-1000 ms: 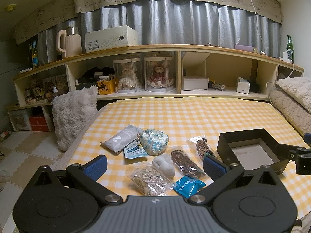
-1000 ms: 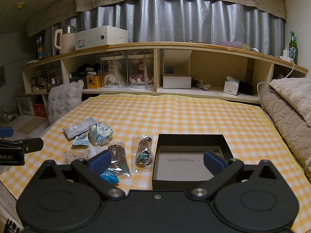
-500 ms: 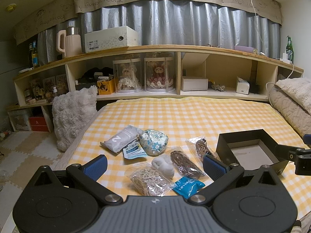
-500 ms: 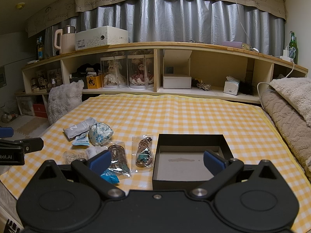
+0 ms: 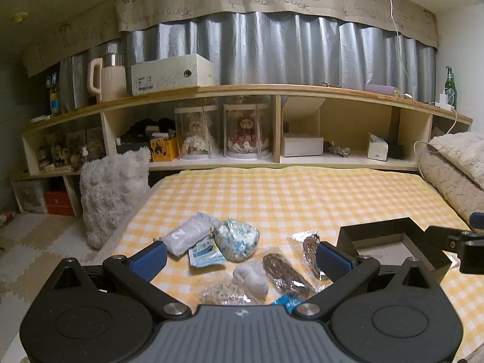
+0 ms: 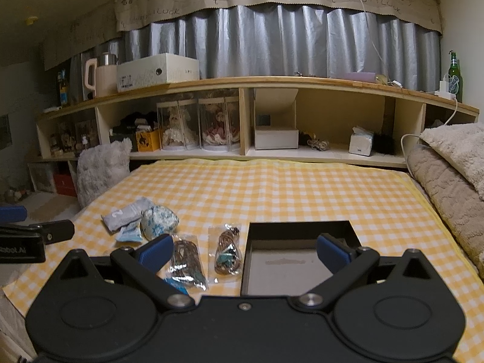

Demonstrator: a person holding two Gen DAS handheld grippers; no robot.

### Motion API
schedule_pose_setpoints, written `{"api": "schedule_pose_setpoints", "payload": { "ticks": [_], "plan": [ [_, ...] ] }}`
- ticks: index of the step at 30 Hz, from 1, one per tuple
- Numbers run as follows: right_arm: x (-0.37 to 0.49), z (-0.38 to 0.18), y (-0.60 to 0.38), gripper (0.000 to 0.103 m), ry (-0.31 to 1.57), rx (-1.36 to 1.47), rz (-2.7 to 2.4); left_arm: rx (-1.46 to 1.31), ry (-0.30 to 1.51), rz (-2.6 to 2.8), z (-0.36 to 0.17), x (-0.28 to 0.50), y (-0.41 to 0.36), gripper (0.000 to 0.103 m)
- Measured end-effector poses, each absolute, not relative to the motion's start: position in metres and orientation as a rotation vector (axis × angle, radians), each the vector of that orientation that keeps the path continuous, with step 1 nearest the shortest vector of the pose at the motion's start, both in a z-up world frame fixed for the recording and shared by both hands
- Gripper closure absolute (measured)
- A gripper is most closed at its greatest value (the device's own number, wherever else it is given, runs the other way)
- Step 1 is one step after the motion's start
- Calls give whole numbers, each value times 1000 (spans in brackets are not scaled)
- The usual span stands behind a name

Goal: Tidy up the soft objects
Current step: 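Move the right gripper to the dark brown cord bag while the left gripper approaches the beige cord bag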

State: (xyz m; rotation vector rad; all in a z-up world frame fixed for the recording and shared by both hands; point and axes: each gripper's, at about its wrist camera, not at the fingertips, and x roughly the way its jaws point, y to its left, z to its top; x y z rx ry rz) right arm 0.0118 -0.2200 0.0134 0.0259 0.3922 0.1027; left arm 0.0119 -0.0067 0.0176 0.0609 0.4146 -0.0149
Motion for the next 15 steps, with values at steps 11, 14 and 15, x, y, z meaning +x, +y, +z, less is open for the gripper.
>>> {"api": "schedule_pose_setpoints", "payload": {
  "ticks": [11, 14, 15],
  "plan": [
    [59, 27, -217, 0, 369, 25, 105, -103, 533, 30, 2, 81, 12, 0],
    [77, 28, -220, 0, 380, 51, 116, -131, 551, 68, -7, 97, 20, 0],
    [84, 27, -221, 0, 386, 59, 124, -132, 564, 79, -9, 102, 22, 0]
  ]
}}
